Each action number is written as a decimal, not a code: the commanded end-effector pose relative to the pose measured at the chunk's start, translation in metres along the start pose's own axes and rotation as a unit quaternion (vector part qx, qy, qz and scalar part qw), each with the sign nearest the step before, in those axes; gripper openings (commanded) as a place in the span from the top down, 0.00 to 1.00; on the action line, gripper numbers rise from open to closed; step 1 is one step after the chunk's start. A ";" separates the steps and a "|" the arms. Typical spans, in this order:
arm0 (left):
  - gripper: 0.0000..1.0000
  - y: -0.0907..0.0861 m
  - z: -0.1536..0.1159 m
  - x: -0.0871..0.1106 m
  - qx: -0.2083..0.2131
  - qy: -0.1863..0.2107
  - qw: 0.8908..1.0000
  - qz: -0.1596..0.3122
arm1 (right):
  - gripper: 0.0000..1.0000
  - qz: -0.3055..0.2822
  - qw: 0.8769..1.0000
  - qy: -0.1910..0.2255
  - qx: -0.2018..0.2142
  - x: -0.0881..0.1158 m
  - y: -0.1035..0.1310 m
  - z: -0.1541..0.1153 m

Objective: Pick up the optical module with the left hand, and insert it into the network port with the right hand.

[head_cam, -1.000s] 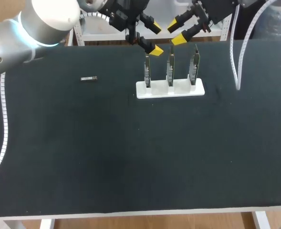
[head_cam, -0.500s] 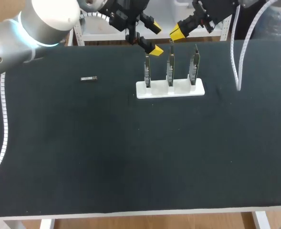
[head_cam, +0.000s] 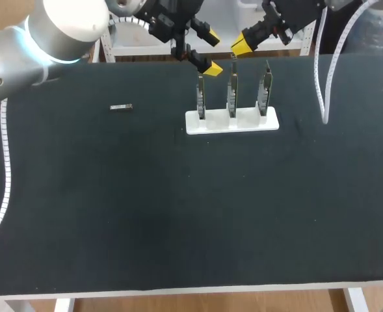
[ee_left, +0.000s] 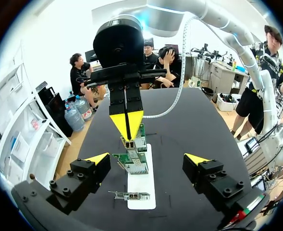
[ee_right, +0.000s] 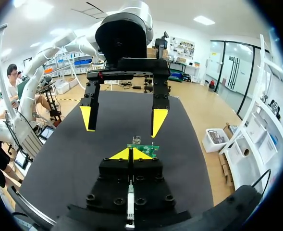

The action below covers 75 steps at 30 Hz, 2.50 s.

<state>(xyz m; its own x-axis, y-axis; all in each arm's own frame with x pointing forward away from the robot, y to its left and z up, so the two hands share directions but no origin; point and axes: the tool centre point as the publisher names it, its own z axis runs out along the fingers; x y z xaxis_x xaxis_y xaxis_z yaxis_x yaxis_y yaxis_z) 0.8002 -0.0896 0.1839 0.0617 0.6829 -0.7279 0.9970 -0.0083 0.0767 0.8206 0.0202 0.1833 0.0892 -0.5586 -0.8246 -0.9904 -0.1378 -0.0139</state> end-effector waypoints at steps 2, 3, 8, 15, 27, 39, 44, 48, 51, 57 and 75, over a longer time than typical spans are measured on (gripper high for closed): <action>0.00 -0.001 0.000 -0.001 -0.001 0.002 1.000 0.000 | 1.00 0.000 1.000 0.001 0.005 0.000 0.004 0.000; 0.00 -0.001 0.000 -0.001 -0.001 0.002 1.000 0.000 | 1.00 0.000 1.000 0.001 0.005 0.000 0.004 0.000; 0.00 -0.001 0.000 -0.001 -0.001 0.002 1.000 0.000 | 1.00 0.003 1.000 -0.001 0.002 0.003 0.006 0.001; 0.00 -0.001 0.000 -0.001 -0.001 0.002 1.000 0.000 | 1.00 0.008 1.000 -0.001 -0.003 0.005 0.007 0.004; 0.00 -0.001 0.000 -0.001 -0.001 0.002 1.000 0.000 | 1.00 -0.002 1.000 -0.003 0.000 -0.002 0.007 0.001; 0.00 -0.001 0.000 -0.001 -0.001 0.002 1.000 0.000 | 1.00 0.015 1.000 -0.003 -0.005 0.011 0.008 0.008; 0.00 -0.001 0.000 -0.001 -0.001 0.002 1.000 0.000 | 1.00 0.019 1.000 -0.004 -0.006 0.013 0.009 0.009; 0.00 -0.001 0.000 -0.001 -0.001 0.002 1.000 0.000 | 1.00 0.021 1.000 -0.005 -0.007 0.016 0.011 0.009; 0.00 -0.001 0.000 -0.001 -0.001 0.002 1.000 0.000 | 1.00 0.025 1.000 -0.003 -0.010 0.018 0.011 0.011; 0.00 -0.001 0.000 -0.001 -0.001 0.002 1.000 0.000 | 1.00 0.032 0.999 -0.003 -0.013 0.024 0.012 0.014; 0.00 -0.001 0.000 -0.001 -0.001 0.002 1.000 0.000 | 1.00 0.013 1.000 -0.022 -0.010 0.014 0.014 0.003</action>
<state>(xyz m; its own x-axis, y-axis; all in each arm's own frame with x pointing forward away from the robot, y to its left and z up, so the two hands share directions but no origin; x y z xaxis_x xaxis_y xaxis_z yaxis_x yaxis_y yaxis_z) 0.8002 -0.0896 0.1838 0.0617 0.6828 -0.7280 0.9970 -0.0084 0.0767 0.8113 0.0165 0.1651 0.0544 -0.5202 -0.8523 -0.9889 -0.1461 0.0260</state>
